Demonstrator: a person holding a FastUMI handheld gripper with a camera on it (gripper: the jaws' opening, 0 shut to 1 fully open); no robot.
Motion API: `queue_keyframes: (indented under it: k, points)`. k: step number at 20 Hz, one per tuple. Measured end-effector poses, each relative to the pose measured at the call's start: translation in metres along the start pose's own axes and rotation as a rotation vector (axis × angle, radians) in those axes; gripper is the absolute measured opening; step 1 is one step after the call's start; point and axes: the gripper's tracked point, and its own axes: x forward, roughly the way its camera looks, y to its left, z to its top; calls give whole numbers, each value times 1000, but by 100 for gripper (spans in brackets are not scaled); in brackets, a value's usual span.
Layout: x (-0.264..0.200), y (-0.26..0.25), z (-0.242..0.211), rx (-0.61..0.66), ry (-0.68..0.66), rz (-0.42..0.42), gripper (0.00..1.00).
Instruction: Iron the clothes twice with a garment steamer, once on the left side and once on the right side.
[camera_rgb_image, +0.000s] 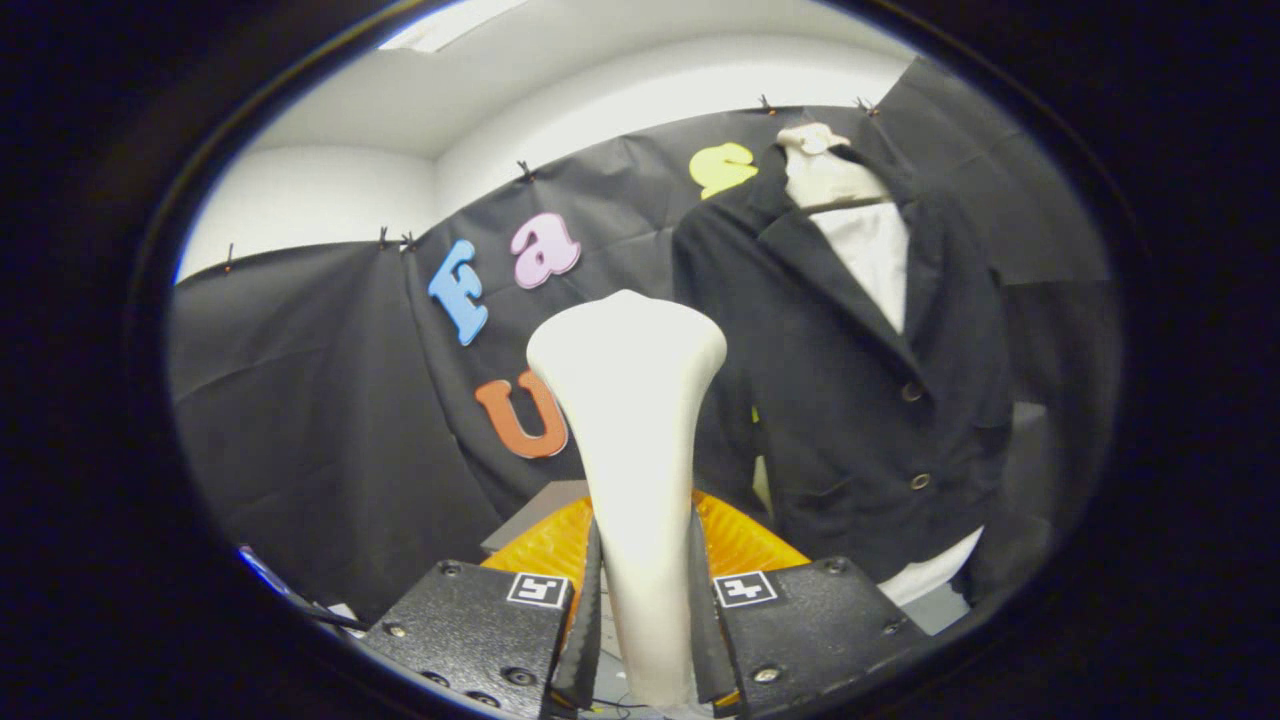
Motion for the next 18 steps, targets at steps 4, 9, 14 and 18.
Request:
queue_keyframes:
  k: [4, 9, 14, 18]
  points:
    - [-33, -50, 42, -12, -82, -102, 40]
    - [-33, -91, 79, -6, -134, -190, 40]
    - [-1, -116, 105, -7, -136, -243, 40]
    - [29, -122, 113, -37, -131, -263, 40]
